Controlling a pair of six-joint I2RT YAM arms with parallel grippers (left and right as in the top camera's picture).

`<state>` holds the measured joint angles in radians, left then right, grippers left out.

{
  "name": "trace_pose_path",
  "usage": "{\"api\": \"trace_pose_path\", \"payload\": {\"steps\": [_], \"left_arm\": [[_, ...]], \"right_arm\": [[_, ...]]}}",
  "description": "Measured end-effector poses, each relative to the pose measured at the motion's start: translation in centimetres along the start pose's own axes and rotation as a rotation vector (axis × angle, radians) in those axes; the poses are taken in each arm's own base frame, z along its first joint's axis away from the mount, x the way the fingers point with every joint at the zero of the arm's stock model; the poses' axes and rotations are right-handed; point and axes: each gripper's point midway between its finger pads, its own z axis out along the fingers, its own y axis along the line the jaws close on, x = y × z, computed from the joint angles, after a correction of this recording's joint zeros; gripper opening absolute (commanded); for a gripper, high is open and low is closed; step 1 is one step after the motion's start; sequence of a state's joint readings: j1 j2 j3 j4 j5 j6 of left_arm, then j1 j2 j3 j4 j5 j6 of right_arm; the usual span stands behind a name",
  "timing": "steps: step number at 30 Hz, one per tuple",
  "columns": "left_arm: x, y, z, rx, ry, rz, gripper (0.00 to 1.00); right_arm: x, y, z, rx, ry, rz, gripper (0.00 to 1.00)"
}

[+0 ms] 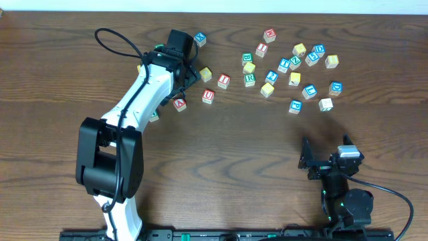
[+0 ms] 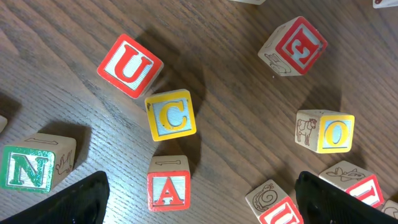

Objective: Spell out CORL
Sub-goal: 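Reach the left gripper forward over the yellow C block, then lower the left gripper and grasp the yellow C block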

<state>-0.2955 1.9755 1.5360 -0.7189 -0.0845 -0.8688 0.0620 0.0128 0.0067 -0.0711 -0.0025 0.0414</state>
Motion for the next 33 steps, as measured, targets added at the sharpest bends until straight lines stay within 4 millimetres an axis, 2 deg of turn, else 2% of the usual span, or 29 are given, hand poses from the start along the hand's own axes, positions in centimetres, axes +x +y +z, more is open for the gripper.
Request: {"api": "trace_pose_path", "payload": {"steps": [10, 23, 33], "left_arm": [[1.0, 1.1, 3.5, -0.076, 0.030, 0.008, 0.94], [-0.6, 1.7, 3.6, -0.100, -0.032, -0.014, 0.94], [-0.8, 1.8, 4.1, -0.101, -0.037, -0.032, 0.94]], "right_arm": [[0.0, 0.0, 0.0, 0.000, 0.000, 0.000, 0.99], [0.0, 0.0, 0.0, 0.000, 0.000, 0.000, 0.99], [0.0, 0.0, 0.0, 0.000, 0.000, 0.000, 0.99]]}}
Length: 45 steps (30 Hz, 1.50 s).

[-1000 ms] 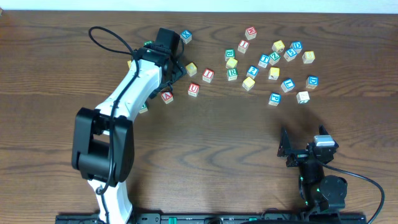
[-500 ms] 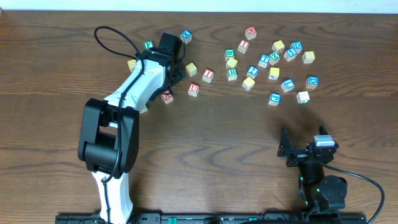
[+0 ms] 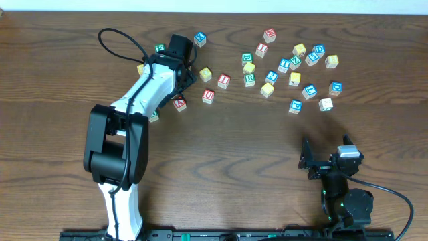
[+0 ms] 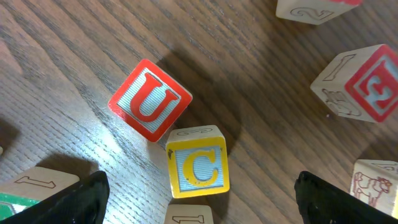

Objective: Spell out CORL
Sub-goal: 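Lower the left gripper and grasp the yellow C block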

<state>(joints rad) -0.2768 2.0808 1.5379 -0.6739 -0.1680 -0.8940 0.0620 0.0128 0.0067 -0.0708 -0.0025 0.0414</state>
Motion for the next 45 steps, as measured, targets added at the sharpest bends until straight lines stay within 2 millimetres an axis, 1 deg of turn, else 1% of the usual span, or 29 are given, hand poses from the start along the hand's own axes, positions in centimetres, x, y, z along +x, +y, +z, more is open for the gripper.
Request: {"api": "trace_pose_path", "payload": {"steps": [7, 12, 25, 28, 33, 35, 45], "left_arm": [[0.1, 0.0, 0.3, -0.003, 0.002, 0.001, 0.94], [-0.3, -0.5, 0.2, 0.017, -0.013, -0.005, 0.94], [-0.3, -0.4, 0.3, 0.015, -0.015, -0.005, 0.94], [-0.1, -0.3, 0.7, 0.007, -0.009, -0.003, 0.94], [0.9, 0.3, 2.8, -0.036, 0.021, 0.005, 0.94], [1.1, 0.4, 3.1, -0.042, 0.025, 0.003, 0.94], [0.4, -0.6, 3.2, -0.002, -0.002, -0.015, 0.94]], "right_arm": [[0.0, 0.0, 0.0, 0.000, 0.000, 0.000, 0.99], [0.0, 0.0, 0.0, 0.000, 0.000, 0.000, 0.99], [0.0, 0.0, 0.0, 0.000, 0.000, 0.000, 0.99], [0.0, 0.0, 0.0, 0.000, 0.000, 0.000, 0.99], [0.0, 0.0, 0.0, 0.000, 0.000, 0.000, 0.99], [0.0, 0.0, 0.0, 0.000, 0.000, 0.000, 0.99], [0.0, 0.0, 0.0, 0.000, 0.000, 0.000, 0.99]]}}
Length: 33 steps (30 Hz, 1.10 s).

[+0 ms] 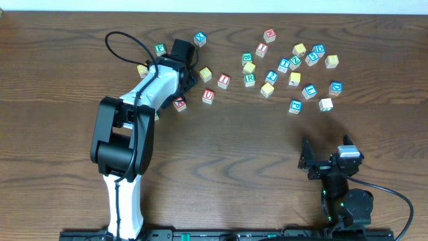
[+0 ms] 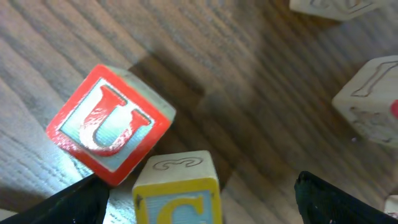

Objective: Spell out CORL
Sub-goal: 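Lower the left gripper and grasp the yellow C block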

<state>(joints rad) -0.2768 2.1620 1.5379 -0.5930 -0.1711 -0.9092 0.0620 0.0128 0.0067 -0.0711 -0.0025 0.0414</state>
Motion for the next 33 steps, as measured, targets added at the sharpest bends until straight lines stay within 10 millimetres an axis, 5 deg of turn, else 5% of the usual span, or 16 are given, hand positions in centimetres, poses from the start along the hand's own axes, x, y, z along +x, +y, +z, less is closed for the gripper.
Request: {"api": "trace_pose_path", "payload": {"steps": [4, 6, 7, 11, 24, 33], "left_arm": [[-0.18, -0.27, 0.00, 0.011, -0.007, -0.003, 0.91], [-0.23, -0.34, 0.00, 0.014, -0.009, -0.005, 0.74], [-0.23, -0.35, 0.00, 0.014, -0.009, -0.007, 0.58], [-0.21, -0.34, 0.00, 0.014, -0.009, -0.006, 0.39], [-0.23, -0.33, 0.00, 0.013, -0.009, -0.004, 0.33], [-0.22, -0.30, 0.00, 0.012, -0.009, 0.011, 0.19]], "right_arm": [[-0.02, 0.00, 0.00, 0.000, 0.000, 0.000, 0.99], [0.00, 0.00, 0.00, 0.000, 0.000, 0.000, 0.99], [0.00, 0.00, 0.00, 0.000, 0.000, 0.000, 0.99], [0.00, 0.00, 0.00, 0.000, 0.000, 0.000, 0.99], [0.00, 0.00, 0.00, 0.000, 0.000, 0.000, 0.99], [0.00, 0.00, 0.00, 0.000, 0.000, 0.000, 0.99]]}}
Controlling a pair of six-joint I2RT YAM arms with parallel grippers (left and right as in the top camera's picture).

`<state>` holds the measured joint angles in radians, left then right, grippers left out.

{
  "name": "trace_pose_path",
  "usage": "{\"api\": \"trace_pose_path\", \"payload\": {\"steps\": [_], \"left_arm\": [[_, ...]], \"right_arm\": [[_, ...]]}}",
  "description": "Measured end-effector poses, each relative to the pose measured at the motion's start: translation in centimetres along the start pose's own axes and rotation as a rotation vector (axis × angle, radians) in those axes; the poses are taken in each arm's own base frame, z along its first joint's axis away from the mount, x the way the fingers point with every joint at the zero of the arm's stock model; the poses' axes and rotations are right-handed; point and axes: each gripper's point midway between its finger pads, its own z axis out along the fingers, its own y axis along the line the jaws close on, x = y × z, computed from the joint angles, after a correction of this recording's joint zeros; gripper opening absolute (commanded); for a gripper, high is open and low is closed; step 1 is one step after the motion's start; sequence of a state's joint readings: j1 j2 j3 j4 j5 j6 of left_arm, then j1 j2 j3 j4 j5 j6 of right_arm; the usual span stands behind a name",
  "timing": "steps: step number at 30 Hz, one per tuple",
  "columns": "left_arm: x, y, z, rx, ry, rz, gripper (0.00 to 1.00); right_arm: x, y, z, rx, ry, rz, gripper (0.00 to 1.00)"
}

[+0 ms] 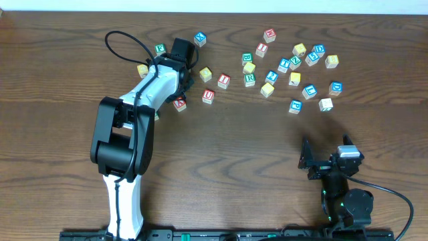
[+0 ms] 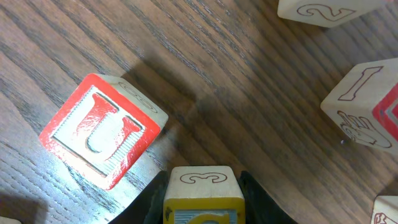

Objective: Spell out CORL
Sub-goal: 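Lower the left gripper and grasp the yellow C block, then carry the C block toward the front and set it down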

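In the left wrist view the yellow C block [image 2: 202, 194] sits at the bottom edge with a squiggle on its upper side. My left gripper [image 2: 202, 202] is shut on it, and a black finger [image 2: 152, 202] presses each side. The red U block [image 2: 99, 127] lies just up and left of it, close to touching. In the overhead view the left gripper [image 1: 180, 80] is low among the left cluster and hides the C block. A yellow O block [image 1: 205, 73] and a green R block [image 1: 249, 79] lie to its right. My right gripper [image 1: 309, 161] rests open at the near right.
A red A block [image 1: 179, 104] and another red block [image 1: 208, 96] lie near the left gripper. Several more letter blocks [image 1: 294, 79] are scattered across the far right. Pale block sides [image 2: 364, 102] show at the right of the left wrist view.
The left gripper's fingers stood wide apart at the edges of the wrist view; now they are shut on the sides of the C block. The right arm has not moved.
First the left gripper hung open high above the C block, with U, A, N and O blocks around it. Then it was lower, with C and U filling the view. Then it sat just over the C block, still open. Now it grips the block on the table.
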<state>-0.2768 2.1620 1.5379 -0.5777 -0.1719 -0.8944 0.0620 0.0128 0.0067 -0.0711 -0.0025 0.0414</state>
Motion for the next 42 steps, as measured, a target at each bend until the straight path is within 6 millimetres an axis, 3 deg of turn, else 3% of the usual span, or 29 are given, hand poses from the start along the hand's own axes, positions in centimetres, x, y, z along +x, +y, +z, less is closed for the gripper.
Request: {"api": "trace_pose_path", "payload": {"steps": [1, 7, 11, 18, 23, 30, 36, 42], "left_arm": [[0.0, 0.0, 0.0, 0.000, 0.001, 0.008, 0.15], [0.0, 0.0, -0.2, 0.000, 0.001, 0.102, 0.15], [-0.6, -0.3, -1.4, 0.021, -0.017, 0.175, 0.14], [-3.0, -1.4, -7.1, 0.107, -0.105, 0.313, 0.14], [-3.2, -0.1, -11.1, 0.105, -0.115, 0.417, 0.14], [-0.2, 3.0, -13.7, 0.058, 0.015, 0.527, 0.09], [3.0, 2.2, -14.0, 0.072, 0.069, 0.611, 0.08], [7.8, 1.8, -12.5, 0.078, 0.118, 0.710, 0.08]], "right_arm": [[0.0, 0.0, 0.0, 0.000, 0.000, 0.000, 0.99], [0.0, 0.0, 0.0, 0.000, 0.000, 0.000, 0.99], [0.0, 0.0, 0.0, 0.000, 0.000, 0.000, 0.99], [0.0, 0.0, 0.0, 0.000, 0.000, 0.000, 0.99], [0.0, 0.0, 0.0, 0.000, -0.001, 0.000, 0.99], [0.0, 0.0, 0.0, 0.000, 0.000, 0.000, 0.99], [0.0, 0.0, 0.0, 0.000, 0.000, 0.000, 0.99], [0.0, 0.0, 0.0, 0.000, 0.000, 0.000, 0.99]]}}
